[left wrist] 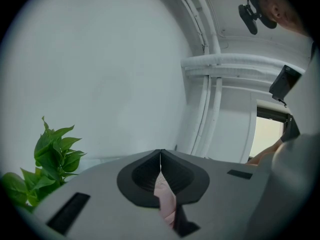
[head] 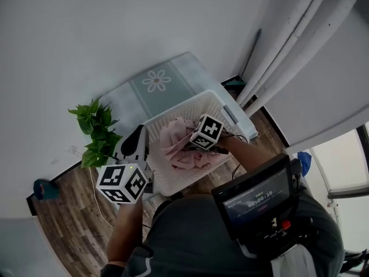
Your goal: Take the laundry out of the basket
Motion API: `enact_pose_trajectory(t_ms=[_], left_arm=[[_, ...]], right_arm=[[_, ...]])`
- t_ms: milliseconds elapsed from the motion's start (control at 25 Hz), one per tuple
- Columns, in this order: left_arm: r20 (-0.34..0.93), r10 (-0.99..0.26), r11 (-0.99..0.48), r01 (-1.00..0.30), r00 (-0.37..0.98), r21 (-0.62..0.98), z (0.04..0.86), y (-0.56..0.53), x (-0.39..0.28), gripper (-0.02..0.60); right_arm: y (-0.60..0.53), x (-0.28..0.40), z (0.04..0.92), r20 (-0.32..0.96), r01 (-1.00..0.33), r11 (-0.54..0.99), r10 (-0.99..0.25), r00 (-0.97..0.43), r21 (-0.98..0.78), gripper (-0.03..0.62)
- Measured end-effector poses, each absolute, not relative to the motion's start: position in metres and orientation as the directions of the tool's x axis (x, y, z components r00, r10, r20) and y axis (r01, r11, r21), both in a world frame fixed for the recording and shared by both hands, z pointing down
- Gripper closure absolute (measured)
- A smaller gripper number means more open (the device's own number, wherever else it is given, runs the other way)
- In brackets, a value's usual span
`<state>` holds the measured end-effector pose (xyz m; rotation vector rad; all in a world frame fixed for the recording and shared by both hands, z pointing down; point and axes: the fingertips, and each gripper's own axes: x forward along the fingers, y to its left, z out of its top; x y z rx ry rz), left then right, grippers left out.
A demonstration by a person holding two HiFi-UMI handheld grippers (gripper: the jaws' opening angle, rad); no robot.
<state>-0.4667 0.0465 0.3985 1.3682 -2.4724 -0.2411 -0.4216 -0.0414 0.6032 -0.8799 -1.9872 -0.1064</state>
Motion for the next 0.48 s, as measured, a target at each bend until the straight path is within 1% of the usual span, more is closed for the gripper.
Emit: enact_pose_trajectory(t_ms=[280,480], left_arm=[[0.120,-0.863,0.503,-0.813,-0.491,0.292,0.374,0.043,-0.467,0.571],[0.066,-0.876,0.474,-0.828,-0.478,0.300,0.350,0.037,-0.465,0.571]], right_arm=[[-0.040,-0.421,0.519,0.618,0.585,0.765,0.604,-0.503,-0.271,0.307],[-0.049,-0.406,0.458,0.500,0.551,0.800,0.586,-0.638,-0.236,0.307]])
